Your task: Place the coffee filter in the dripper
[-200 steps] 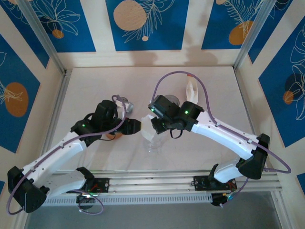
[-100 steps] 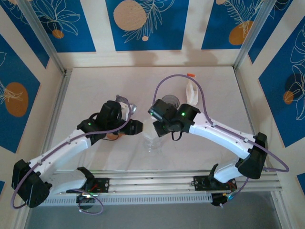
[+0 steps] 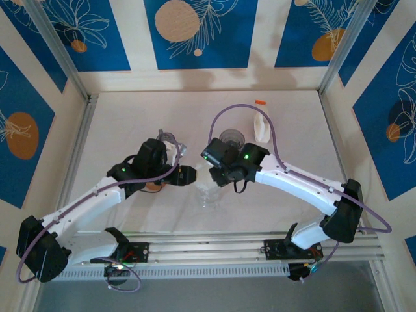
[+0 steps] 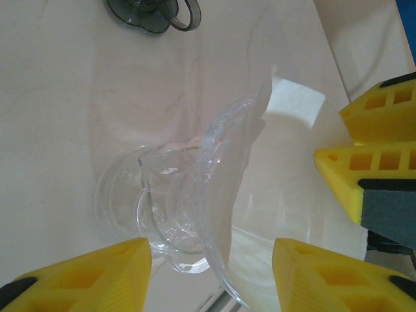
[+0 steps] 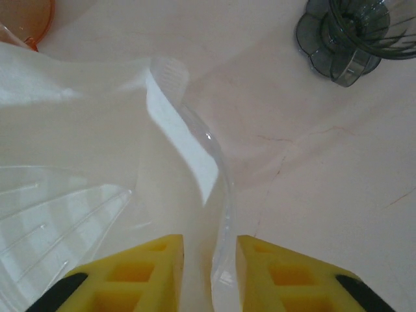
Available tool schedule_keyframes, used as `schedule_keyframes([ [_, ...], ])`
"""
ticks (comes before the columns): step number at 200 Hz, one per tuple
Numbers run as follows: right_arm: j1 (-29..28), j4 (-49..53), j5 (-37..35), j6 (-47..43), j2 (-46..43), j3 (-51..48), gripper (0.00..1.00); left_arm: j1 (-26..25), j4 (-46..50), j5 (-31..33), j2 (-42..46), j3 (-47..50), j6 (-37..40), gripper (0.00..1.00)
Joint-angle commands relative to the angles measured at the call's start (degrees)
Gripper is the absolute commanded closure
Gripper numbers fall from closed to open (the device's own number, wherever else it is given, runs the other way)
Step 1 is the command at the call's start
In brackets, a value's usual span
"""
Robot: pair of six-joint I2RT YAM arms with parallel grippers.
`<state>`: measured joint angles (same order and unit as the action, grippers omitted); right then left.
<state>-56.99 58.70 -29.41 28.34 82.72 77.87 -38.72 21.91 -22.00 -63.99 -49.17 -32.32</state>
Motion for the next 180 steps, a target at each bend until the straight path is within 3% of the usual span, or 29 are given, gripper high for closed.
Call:
schedule_keyframes([
  [1,-0.05,0.29,-2.07,1.27,-2.47,0.62,0.62,-0.63,0.92,-0.35,0.26,-0.09,0.41,0.45],
  [18,0.84,-0.60,-0.96,1.71,-3.85,0.65,0.54,-0.65,1.10,-0.19,0.25,-0.07,0.46,0.42],
  [40,2.52,-1.30,2.56,2.54,-4.62,0.16,0.53,-0.65,1.55,0.06,0.82,-0.42,0.50,0.41],
  [76,2.61,-1.81,3.74,3.30,-5.10,-1.26,0.63,-0.65,3.39,0.99,2.40,-1.80,1.42,0.44],
  [140,2.48,-2.36,4.37,2.26,-3.90,-1.84,0.86,-0.61,2.86,-0.02,1.11,-0.82,1.51,0.61],
  [180,2.38,-2.32,4.79,1.95,-3.49,-2.19,0.91,-0.59,2.21,-0.15,0.49,-0.19,1.51,0.64],
])
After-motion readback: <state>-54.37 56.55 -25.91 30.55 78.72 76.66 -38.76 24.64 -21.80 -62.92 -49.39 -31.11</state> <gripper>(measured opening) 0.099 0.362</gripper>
